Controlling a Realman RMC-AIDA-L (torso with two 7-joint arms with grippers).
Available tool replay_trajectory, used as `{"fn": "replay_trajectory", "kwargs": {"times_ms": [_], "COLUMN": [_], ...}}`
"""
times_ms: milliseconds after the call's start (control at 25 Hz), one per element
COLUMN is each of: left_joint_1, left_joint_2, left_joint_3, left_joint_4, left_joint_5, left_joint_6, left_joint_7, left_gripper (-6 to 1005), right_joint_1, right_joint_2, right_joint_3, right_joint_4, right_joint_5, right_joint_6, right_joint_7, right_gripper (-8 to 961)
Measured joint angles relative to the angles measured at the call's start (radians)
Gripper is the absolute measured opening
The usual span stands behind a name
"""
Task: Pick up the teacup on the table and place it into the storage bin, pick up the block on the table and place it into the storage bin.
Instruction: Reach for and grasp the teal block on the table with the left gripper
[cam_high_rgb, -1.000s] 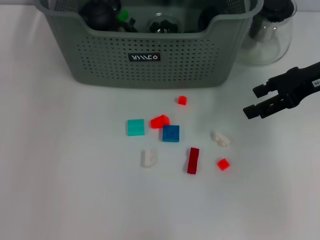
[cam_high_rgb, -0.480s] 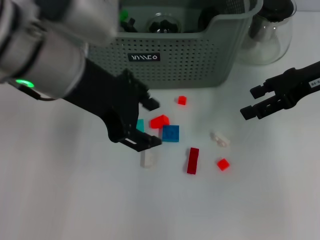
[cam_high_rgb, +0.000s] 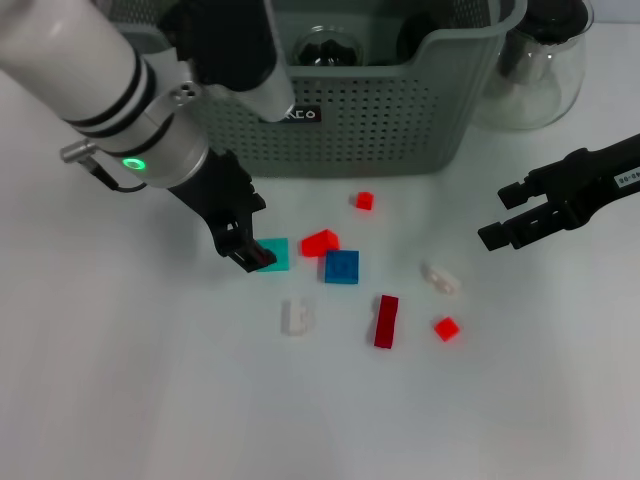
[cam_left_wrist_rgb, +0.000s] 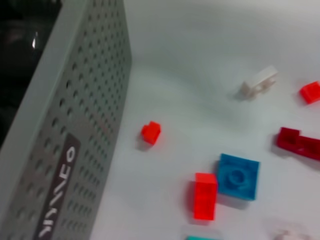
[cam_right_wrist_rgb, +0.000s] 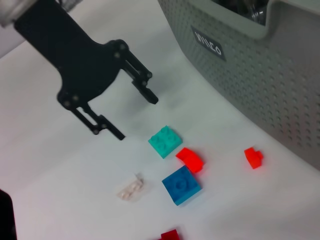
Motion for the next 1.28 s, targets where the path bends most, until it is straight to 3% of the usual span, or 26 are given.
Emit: {"fn": "replay_trajectory", "kwargs": {"times_ms": [440,800,1120,1280], "left_joint_1": [-0.025,-0.034,-0.048,-0.059], "left_joint_2": [-0.004,-0.006,-0.006,-0.006], "left_joint_3": [0.116,0.148,0.152,0.153], "left_joint_4": [-0.123,-0.161,-0.190,-0.202], "left_joint_5": [0.045,0.053,0.054,0.054], "left_joint_6": [-0.129,-0.171,-0.192,-0.196], "left_joint_7": [-0.010,-0.011,-0.013,-0.014], "left_gripper": [734,801,784,721], "right_joint_1": [-0.011,-0.012,-0.012,-0.012], "right_joint_2": [0.001,0.001,0.001,0.001], "right_joint_3": [0.000,-0.003,-0.005,-0.005], "right_joint_4": [0.001,0.001,0.001,0.000], "right_joint_5": [0.000,0.000,0.000,0.000], "right_joint_6": [0.009,0.009,0.011,0.011], "right_joint_7": [-0.005,-0.003,-0.002,0.000], "right_gripper": [915,914,914,914]}}
